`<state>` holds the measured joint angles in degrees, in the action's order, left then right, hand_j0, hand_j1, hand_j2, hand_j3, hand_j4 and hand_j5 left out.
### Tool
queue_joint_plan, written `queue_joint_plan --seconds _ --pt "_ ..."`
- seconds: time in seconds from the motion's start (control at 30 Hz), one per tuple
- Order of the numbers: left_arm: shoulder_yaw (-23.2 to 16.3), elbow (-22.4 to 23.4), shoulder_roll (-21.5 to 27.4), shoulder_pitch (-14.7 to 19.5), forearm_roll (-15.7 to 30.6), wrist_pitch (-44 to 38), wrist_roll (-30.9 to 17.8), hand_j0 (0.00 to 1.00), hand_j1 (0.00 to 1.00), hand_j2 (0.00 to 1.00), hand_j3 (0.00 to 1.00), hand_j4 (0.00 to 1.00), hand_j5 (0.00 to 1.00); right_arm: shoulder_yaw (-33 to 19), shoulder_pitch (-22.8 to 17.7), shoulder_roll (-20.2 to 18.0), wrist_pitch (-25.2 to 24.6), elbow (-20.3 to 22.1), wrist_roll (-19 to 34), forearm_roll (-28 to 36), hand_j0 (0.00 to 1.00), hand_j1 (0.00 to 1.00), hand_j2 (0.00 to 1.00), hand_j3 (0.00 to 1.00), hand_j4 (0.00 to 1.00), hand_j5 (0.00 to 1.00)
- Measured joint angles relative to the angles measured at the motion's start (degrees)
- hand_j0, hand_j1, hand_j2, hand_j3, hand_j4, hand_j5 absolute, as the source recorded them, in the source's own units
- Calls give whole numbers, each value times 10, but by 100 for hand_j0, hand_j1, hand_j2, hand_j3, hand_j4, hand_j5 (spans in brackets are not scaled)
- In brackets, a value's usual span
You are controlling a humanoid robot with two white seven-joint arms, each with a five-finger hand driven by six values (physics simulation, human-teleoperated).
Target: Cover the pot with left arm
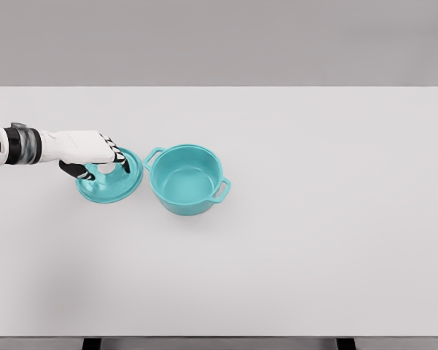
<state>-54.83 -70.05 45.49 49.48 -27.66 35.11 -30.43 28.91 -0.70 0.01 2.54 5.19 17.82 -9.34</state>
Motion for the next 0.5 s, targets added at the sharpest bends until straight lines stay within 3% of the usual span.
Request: queue_joint_plan --seconds 0.23,0.5 --pt "-1 0 0 0 -1 0 0 55 55 55 55 55 55 0 0 0 0 0 0 0 100 100 100 100 100 100" --pt "0 -1 2 0 -1 0 0 51 51 51 51 51 51 0 0 0 0 0 0 0 100 100 100 100 100 100"
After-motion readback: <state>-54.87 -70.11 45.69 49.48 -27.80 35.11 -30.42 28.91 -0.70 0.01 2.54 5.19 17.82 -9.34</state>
